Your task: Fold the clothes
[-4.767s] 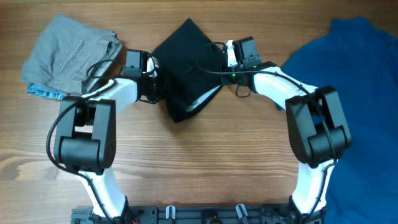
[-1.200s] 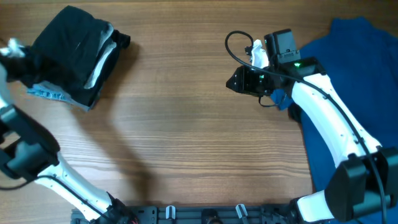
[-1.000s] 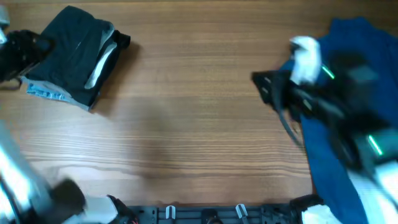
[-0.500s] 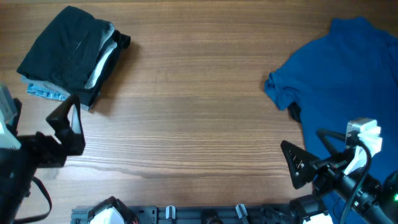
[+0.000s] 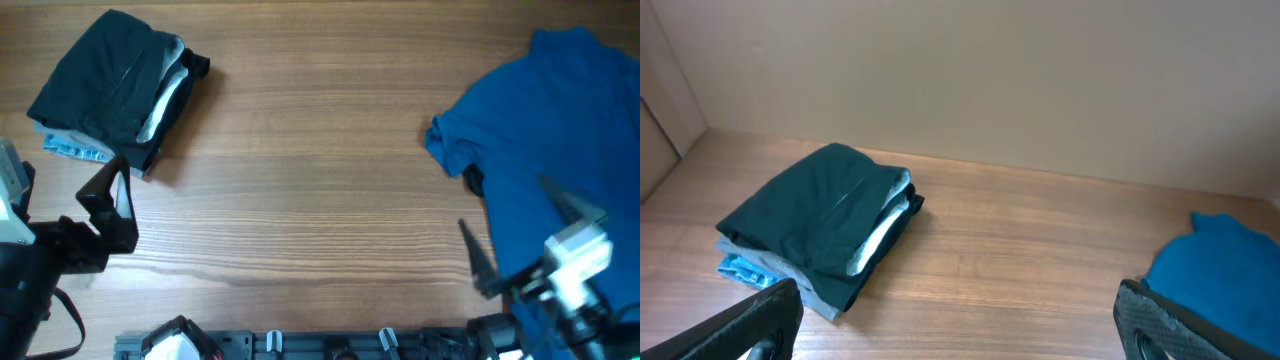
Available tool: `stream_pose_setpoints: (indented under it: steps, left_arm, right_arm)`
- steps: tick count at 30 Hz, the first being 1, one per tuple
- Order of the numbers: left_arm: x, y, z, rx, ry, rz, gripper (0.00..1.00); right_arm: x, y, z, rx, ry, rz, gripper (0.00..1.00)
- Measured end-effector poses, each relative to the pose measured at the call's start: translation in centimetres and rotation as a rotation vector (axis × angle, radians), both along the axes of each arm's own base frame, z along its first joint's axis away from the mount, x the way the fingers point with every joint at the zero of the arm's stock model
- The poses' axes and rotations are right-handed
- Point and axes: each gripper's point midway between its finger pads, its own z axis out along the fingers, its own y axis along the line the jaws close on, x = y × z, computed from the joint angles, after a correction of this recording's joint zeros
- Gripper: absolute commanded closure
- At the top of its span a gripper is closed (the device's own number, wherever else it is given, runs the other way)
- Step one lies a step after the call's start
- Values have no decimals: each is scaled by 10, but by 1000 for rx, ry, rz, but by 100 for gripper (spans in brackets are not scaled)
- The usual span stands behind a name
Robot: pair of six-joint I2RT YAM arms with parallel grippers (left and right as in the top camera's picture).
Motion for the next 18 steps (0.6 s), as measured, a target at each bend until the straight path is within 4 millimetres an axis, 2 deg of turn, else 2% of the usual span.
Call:
stream_pose_setpoints:
  steps: [2,3,4,5,7,10,11,12,13,18]
  left_arm:
    - [0,0,0,1,0,1,0]
    - [0,0,0,2,0,3,0]
    - [0,1,-1,1,2,3,0]
    - [0,1,0,1,2,3,0]
    - [0,1,-1,0,2,3,0]
    - [0,1,-1,-1,4,3,0]
    - [0,1,-1,0,4,3,0]
    - [0,1,-1,0,3,3,0]
    - [0,1,-1,0,3,3,0]
    - [0,1,-1,-1,4,3,0]
  right_arm:
    - [-1,3,-30,-42,-12,20,0]
    - [3,6,-57,-62,-20,39,0]
    - [9,11,-95,-77,-2,68,0]
    - [13,16,-120,-81,-2,98,0]
    - [21,26,-142,-75,-54,156,0]
    - [41,36,-185,30,-29,210,0]
    - [46,38,-192,62,-47,215,0]
    - [49,39,-210,96,-4,221,0]
    - [50,39,-219,114,27,219,0]
    - [50,39,-215,117,8,221,0]
